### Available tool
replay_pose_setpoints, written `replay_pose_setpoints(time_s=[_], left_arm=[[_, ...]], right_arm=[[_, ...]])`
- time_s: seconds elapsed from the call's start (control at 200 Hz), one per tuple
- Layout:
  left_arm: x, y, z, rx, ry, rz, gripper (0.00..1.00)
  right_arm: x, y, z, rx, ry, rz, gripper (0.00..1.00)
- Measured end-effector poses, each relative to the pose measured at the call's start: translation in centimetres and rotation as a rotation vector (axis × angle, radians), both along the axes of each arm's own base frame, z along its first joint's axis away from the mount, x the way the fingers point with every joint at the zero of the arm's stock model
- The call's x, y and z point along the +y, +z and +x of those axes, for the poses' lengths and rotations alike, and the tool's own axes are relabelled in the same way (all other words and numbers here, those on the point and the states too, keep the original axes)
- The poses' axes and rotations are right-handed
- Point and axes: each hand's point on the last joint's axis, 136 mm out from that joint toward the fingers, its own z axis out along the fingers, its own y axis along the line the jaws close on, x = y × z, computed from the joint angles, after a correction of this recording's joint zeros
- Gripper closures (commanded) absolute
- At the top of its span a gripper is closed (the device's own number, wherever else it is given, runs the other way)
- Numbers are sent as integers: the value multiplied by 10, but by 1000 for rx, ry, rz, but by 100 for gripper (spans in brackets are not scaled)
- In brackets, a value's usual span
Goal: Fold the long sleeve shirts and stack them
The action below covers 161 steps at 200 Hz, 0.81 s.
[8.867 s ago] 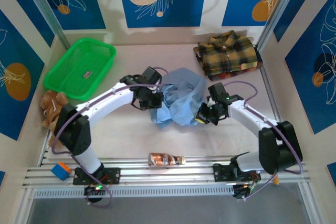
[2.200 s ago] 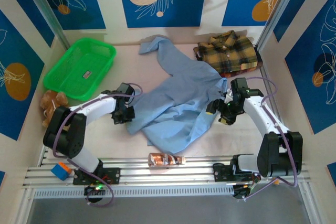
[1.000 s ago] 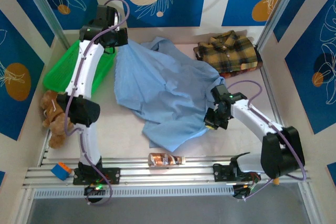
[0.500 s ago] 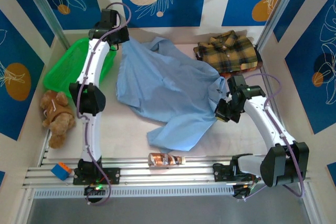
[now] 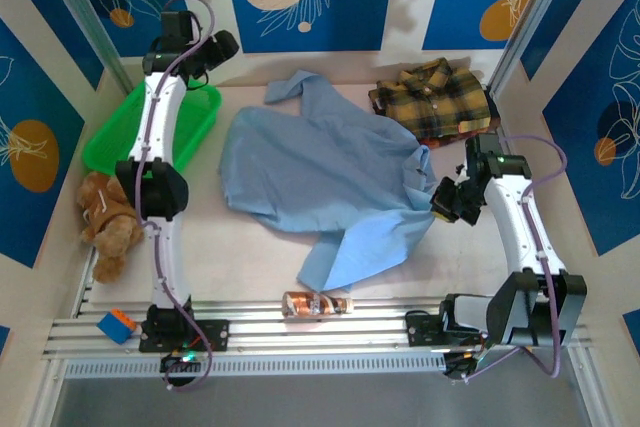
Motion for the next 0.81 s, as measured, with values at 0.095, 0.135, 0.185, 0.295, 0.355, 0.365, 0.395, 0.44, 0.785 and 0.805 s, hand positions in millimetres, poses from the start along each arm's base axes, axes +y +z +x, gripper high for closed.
replay_pose_setpoints(time_s=[0.095,0.135,0.185,0.295,0.355,0.365,0.395,0.44,0.785,0.805], left_arm=[[-26,17,-56,57,-64,46,14],[-36,22,-84,82,-91,65,14],[-45,22,-125,116,-119,88,15],[-49,1,-210,207,-166,123,20],[-39,-29,-248,305,-161,142,25],[-38,-34,-252,314,-159,138,27],[-39,-51,-262,336,-161,137,32],[-34,-89,-285,429,-154,137,38],[-61,-234,-352,798,-143,29,58],[-62,-237,-349,797,-138,25,57]], right_arm=[[-3,-2,7,1,12,-4,100],[-4,-3,8,1,18,-6,99],[-5,-4,9,1,23,-7,99],[-7,-4,10,-9,32,-10,98],[-8,-4,10,-12,30,-11,98],[-8,-4,11,-14,31,-10,98],[-9,-5,11,-17,29,-8,98],[-9,-6,12,-19,29,-4,98],[-5,-7,12,-24,40,18,98],[-5,-7,12,-25,40,19,98]])
